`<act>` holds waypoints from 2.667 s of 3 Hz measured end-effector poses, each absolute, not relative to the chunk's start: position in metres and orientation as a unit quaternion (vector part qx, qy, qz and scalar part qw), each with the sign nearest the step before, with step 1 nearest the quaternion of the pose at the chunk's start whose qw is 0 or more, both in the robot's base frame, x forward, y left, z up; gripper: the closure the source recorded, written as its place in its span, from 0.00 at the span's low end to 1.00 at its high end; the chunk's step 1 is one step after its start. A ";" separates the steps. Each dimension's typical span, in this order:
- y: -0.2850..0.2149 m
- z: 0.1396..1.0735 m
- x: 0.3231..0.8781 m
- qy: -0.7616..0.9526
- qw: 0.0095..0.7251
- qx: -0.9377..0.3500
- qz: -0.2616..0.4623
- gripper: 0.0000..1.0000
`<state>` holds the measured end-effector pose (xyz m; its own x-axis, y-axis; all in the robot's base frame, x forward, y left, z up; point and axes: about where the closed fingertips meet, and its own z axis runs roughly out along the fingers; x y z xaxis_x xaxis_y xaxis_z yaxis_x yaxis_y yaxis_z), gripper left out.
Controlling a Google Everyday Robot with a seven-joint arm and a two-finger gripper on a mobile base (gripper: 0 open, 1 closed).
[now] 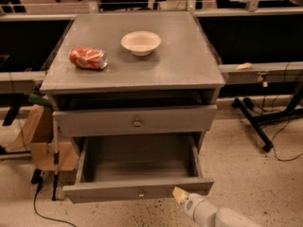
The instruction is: Close middle drawer
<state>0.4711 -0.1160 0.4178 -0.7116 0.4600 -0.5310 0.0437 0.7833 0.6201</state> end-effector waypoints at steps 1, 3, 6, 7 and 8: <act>-0.109 0.419 0.480 0.874 0.359 0.141 0.297 1.00; -0.110 0.418 0.495 0.870 0.367 0.150 0.292 1.00; -0.117 0.411 0.533 0.860 0.390 0.166 0.283 1.00; -0.117 0.411 0.530 0.860 0.390 0.166 0.283 1.00; -0.117 0.412 0.532 0.858 0.394 0.168 0.283 1.00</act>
Offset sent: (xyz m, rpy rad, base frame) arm 0.1820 -0.0071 -0.0152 -0.0247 -0.1241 -0.2463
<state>0.5323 -0.1175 0.4115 -0.6333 0.5113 -0.5810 0.0655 0.7834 0.6180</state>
